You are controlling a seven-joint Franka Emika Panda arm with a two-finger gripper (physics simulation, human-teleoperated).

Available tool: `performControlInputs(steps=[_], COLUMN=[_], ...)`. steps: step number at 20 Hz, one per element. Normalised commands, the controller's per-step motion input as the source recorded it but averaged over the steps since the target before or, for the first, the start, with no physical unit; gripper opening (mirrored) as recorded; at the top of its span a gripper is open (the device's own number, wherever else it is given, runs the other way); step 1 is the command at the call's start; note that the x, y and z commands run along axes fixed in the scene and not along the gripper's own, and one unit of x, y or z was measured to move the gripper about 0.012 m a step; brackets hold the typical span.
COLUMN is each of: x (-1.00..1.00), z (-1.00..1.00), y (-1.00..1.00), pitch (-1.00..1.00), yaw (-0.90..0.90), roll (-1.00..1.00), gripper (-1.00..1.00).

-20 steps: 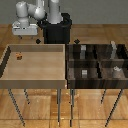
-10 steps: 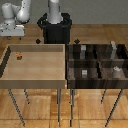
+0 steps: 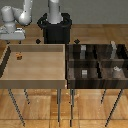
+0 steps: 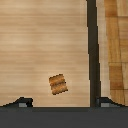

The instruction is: Place the loaf of bread into the appropriate compartment.

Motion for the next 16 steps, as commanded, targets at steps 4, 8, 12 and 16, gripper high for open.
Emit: performControlInputs(steps=[4,8,12,16], x=[0.0,0.0,0.0,0.0], z=[0.0,-0.75,-1.0,-1.0], y=[0.25,0.0,0.0,0.0], pitch=[0.0,0.0,0.0,0.0], yaw=[0.0,0.0,0.0,0.0], roll=[0.0,0.0,0.0,0.0], gripper=[1.0,1.0,1.0,1.0])
